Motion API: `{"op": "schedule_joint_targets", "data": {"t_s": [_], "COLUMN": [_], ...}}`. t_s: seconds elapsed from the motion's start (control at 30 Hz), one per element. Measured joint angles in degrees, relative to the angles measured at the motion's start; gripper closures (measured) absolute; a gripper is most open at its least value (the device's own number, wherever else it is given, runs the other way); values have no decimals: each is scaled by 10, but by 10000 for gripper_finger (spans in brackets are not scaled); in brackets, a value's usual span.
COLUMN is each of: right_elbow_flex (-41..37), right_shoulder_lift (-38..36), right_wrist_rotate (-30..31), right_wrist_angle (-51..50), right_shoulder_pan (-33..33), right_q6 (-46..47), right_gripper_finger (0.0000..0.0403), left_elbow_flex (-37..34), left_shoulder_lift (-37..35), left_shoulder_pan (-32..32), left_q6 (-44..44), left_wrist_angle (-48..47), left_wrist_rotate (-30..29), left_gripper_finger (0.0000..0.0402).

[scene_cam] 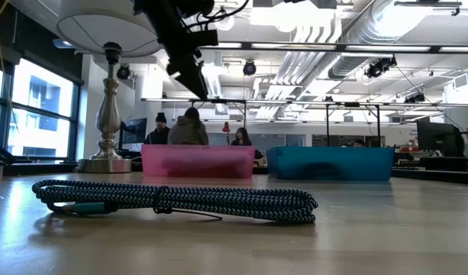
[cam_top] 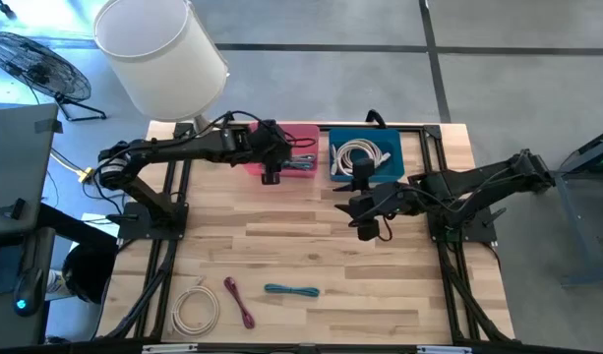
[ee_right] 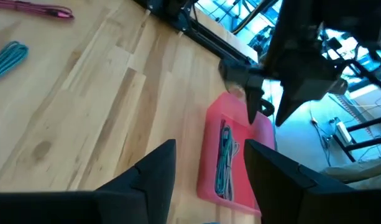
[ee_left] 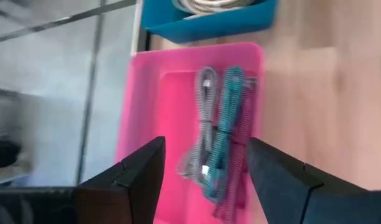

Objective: Pick & Place USB Port
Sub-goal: Put the black and blue charger cable into the red bin

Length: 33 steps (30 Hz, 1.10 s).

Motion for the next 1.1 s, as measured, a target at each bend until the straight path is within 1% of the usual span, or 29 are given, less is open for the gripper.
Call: {"op": "schedule_joint_targets", "data": {"t_s": [0.03, 0.07, 0.17, 0.27, 0.3, 0.33, 0.37, 0.5, 0.57, 0.73, 0.8, 0.87, 0.97, 1.1], "right_elbow_flex": [0, 0, 0, 0, 0, 0, 0, 0, 0, 0, 0, 0, 0, 0], "right_shoulder_lift": [0, 0, 0, 0, 0, 0, 0, 0, 0, 0, 0, 0, 0, 1], "right_wrist_rotate": [-8, -22, -68, -112, -124, -134, -144, -170, -181, -220, -229, -229, -229, -226], "right_wrist_angle": [-3, -8, -22, -27, -28, -29, -30, -32, -33, -34, -34, -36, -47, -50], "right_shoulder_pan": [0, 0, 0, 0, 0, 0, 0, 0, 0, 0, 0, 2, 12, 31], "right_q6": [0, 2, 10, 13, 13, 16, 18, 20, 24, 39, 39, 42, 34, 32], "right_gripper_finger": [221, 221, 221, 222, 222, 222, 222, 221, 222, 222, 221, 222, 221, 221], "left_elbow_flex": [0, 1, 0, 0, 0, 0, 0, -1, 0, 0, 0, 0, 0, -2], "left_shoulder_lift": [-3, -8, -13, -13, -13, -11, -7, -2, -3, -3, 0, 6, 18, 49], "left_shoulder_pan": [-1, -3, -5, -4, -8, -19, -35, -105, -141, -247, -291, -333, -390, -439], "left_q6": [-2, -12, -62, -113, -129, -145, -161, -190, -222, -319, -350, -372, -377, -357], "left_wrist_angle": [-10, -25, -91, -167, -184, -200, -216, -222, -212, -178, -153, -117, -77, -45], "left_wrist_rotate": [20, 53, 169, 299, 331, 345, 346, 354, 337, 272, 238, 188, 115, 31], "left_gripper_finger": [183, 183, 183, 182, 182, 182, 182, 182, 182, 182, 182, 182, 182, 182]}}
